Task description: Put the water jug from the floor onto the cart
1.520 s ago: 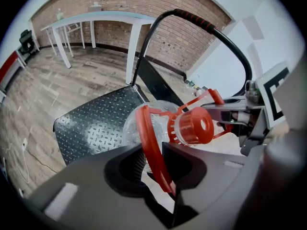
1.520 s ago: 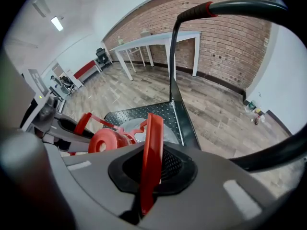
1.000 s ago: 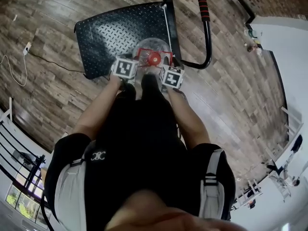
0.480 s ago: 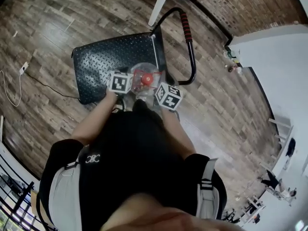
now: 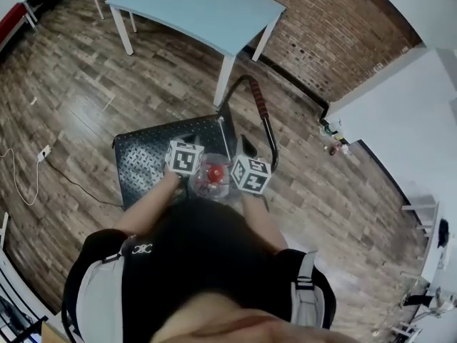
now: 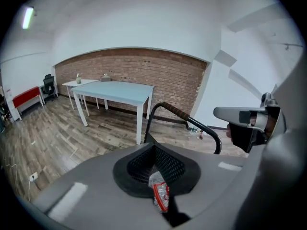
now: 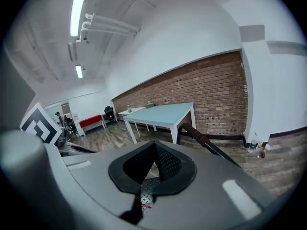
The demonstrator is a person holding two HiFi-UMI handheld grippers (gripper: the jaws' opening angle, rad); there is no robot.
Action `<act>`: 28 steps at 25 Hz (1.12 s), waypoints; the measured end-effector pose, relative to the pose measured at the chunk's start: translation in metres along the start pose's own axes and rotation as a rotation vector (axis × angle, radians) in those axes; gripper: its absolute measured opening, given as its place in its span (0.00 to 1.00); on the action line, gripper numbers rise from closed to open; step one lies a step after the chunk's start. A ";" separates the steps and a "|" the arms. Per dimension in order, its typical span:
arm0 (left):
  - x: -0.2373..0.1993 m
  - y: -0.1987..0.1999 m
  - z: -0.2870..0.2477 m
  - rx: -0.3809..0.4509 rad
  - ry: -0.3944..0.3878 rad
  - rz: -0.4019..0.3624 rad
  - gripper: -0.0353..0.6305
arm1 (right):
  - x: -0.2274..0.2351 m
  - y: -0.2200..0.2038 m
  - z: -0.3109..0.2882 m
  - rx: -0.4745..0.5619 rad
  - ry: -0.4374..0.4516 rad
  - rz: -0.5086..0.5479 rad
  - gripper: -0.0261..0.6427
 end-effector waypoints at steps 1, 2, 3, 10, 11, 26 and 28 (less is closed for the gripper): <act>0.002 0.002 0.002 0.004 -0.002 -0.002 0.05 | 0.000 0.001 0.000 0.003 0.004 -0.002 0.06; 0.003 0.003 0.002 0.004 -0.007 -0.001 0.06 | 0.000 0.001 -0.001 0.004 0.004 -0.005 0.06; 0.004 0.002 0.002 0.002 -0.011 0.000 0.06 | 0.001 0.000 -0.001 0.002 0.001 -0.009 0.06; 0.005 -0.010 -0.003 -0.009 -0.008 -0.012 0.06 | 0.012 -0.016 0.000 -0.044 -0.026 -0.064 0.06; 0.006 -0.008 -0.002 -0.004 -0.005 -0.015 0.06 | 0.012 -0.018 0.000 -0.047 -0.014 -0.062 0.06; 0.016 -0.014 -0.021 -0.068 -0.028 0.028 0.06 | 0.039 -0.033 0.002 -0.084 0.021 -0.094 0.06; 0.018 -0.014 -0.021 -0.070 -0.027 0.026 0.06 | 0.044 -0.034 0.003 -0.074 0.024 -0.091 0.06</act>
Point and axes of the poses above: the fingertips, and each gripper's own axes: z backward along the fingers, x to its right, y out of its top, the point moved 9 cm from there along z, backward along the fingers, and after that the axes turned 13 degrees about -x, right-handed, at the moved point
